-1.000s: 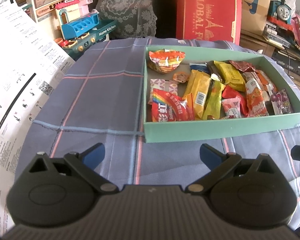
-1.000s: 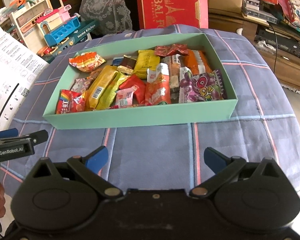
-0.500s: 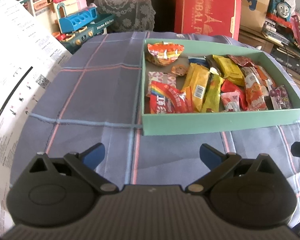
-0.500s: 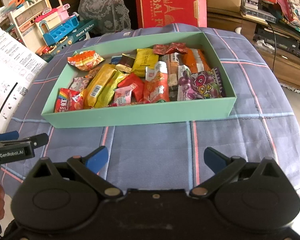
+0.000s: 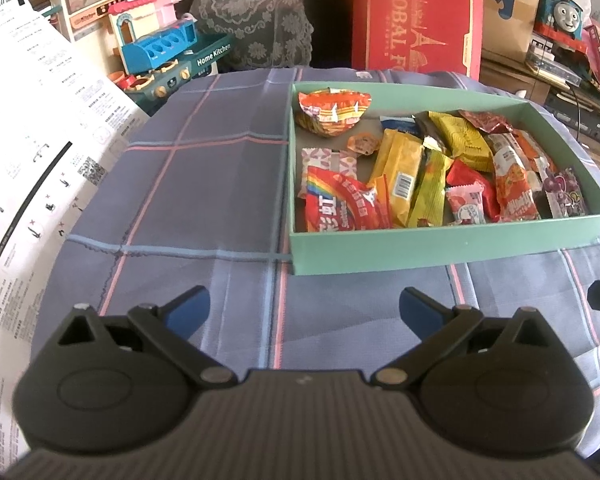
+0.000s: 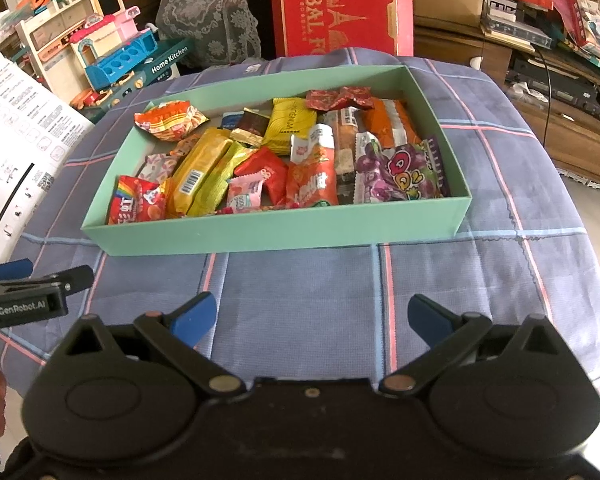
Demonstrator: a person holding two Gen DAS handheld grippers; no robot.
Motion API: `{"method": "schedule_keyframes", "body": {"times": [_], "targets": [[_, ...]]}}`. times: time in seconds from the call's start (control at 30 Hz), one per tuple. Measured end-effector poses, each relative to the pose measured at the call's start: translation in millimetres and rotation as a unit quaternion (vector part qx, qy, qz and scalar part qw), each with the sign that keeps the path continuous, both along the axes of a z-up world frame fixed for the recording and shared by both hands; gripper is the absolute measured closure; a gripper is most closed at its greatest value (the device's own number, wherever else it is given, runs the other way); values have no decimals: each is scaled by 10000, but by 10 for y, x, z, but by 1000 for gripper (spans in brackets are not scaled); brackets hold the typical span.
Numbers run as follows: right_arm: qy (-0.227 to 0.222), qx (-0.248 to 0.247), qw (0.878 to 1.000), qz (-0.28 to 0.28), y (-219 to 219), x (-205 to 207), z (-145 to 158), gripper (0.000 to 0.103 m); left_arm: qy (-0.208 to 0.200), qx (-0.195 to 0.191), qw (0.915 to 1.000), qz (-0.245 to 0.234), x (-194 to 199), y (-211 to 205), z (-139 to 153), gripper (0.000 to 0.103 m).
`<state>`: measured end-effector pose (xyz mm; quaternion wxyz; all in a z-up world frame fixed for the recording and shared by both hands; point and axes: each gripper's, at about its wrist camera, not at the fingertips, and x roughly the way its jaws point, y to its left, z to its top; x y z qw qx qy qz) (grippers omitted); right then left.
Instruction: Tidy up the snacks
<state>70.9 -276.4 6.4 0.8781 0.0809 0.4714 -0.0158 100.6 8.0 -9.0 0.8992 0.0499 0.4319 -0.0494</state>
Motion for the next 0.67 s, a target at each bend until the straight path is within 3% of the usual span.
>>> {"method": "schedule_keyframes", "body": {"times": [0.67], "targets": [[-34, -67, 10000, 14, 6, 21, 54, 0, -99, 131, 9998, -57, -26, 6, 99, 0]]}}
